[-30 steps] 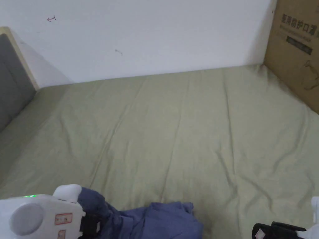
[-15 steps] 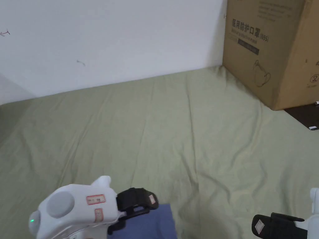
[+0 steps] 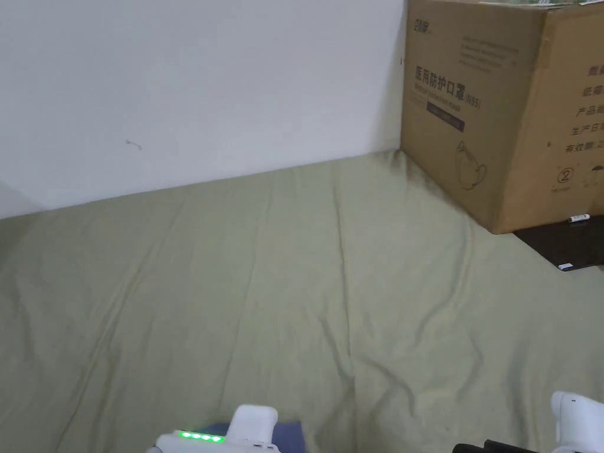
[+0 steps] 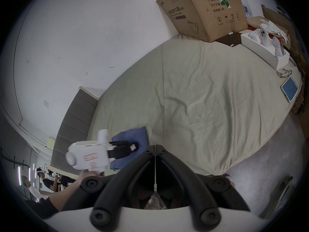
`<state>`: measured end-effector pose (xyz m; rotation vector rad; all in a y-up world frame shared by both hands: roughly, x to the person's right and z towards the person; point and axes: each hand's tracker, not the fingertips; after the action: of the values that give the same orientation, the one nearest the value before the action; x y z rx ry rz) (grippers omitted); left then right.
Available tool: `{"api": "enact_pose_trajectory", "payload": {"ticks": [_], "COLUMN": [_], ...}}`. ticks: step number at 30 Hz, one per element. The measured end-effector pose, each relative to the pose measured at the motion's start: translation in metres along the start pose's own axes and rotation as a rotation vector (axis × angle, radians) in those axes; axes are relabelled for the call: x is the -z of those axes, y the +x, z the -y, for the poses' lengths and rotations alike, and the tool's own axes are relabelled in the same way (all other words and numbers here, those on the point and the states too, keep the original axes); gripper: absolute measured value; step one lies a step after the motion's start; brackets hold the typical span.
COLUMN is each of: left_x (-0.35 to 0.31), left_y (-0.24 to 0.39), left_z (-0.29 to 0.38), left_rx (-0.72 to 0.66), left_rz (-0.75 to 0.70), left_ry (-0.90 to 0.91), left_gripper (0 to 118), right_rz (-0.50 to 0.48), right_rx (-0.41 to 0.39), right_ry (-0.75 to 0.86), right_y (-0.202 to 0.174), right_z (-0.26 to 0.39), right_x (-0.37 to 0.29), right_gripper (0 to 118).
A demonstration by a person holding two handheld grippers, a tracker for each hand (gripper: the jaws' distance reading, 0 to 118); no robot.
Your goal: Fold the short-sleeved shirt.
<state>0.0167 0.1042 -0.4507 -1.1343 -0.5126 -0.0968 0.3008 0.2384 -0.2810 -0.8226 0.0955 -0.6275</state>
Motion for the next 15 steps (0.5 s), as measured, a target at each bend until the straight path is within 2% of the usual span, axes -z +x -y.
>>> {"api": "enact_pose_trajectory", "payload": {"ticks": [2,3,6,8,9,11,13,15], "left_x": [0.018,0.019,0.004,-0.033,-0.055,-0.112,-0.165,-0.217], "left_y": [0.000,-0.001,-0.007,-0.013,-0.014,-0.020,-0.029,-0.032], "left_z": [0.005,0.007,0.007,0.014,0.016,0.019,0.026,0.032], "left_rx": [-0.012,-0.023,-0.098,-0.160,-0.157,-0.112,-0.084,-0.066], "left_rz": [-0.021,-0.009,0.137,0.314,0.310,0.203,0.106,-0.009], "left_ry": [0.001,0.015,0.086,0.289,0.365,0.497,0.621,0.755], "left_gripper": [1,1,1,1,1,1,1,1], "right_rz": [0.052,0.073,0.036,-0.010,-0.039,-0.087,-0.089,-0.093], "right_rx": [-0.078,-0.090,-0.010,0.029,0.010,-0.065,-0.204,-0.338], "right_ry": [0.023,0.023,0.004,-0.014,-0.013,0.000,0.021,0.137], "right_y": [-0.001,0.000,0.009,0.012,0.010,0.000,-0.019,-0.047], "right_z": [0.003,0.003,0.002,0.000,0.000,-0.003,-0.011,-0.019], "right_x": [-0.003,-0.003,-0.002,0.000,0.001,0.001,-0.002,-0.016], "right_gripper": [0,0,0,0,0,0,0,0]}}
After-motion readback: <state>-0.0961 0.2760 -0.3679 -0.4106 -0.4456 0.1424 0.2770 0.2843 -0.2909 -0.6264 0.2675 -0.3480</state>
